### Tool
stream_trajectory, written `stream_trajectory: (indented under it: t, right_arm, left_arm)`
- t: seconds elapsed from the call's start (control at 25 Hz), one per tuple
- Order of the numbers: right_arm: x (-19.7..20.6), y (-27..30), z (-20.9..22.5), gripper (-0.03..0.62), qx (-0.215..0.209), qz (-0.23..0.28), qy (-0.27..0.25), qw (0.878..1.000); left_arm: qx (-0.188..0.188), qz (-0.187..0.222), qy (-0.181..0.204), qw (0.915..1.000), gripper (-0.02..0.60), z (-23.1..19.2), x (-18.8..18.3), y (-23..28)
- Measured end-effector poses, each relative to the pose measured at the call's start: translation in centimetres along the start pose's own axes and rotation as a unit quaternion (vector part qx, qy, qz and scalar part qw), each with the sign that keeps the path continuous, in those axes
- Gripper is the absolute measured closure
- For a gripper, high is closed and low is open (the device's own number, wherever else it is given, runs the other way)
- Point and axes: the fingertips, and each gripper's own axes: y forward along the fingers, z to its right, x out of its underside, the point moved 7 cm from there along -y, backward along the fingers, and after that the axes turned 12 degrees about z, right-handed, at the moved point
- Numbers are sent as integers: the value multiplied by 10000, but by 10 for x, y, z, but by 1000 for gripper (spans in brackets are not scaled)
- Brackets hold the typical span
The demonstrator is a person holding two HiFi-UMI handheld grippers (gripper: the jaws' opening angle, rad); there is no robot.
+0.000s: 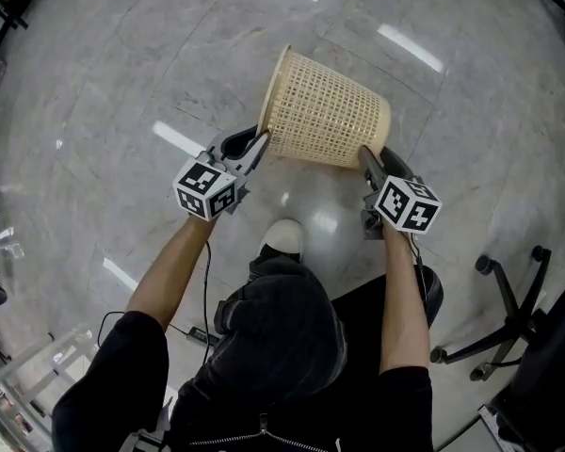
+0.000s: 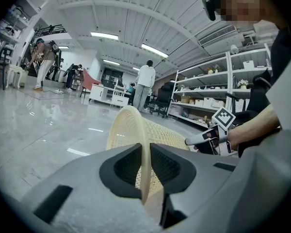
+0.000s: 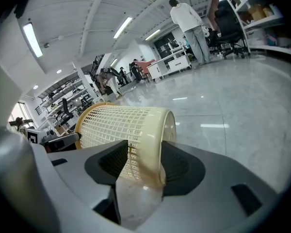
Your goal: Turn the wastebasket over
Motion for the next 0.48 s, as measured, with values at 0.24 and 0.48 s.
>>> stream_trajectory:
  t: [0.24,0.48]
  right_arm:
    - [-36,-30,22,396,301,170,-561,9978]
    - [-81,-75,43,396,773,331,-1270,9883]
  left_arm:
    - [257,128,-324,9991,526,25,12,30]
    - [714,-32,-593,9957,525,66,36,66]
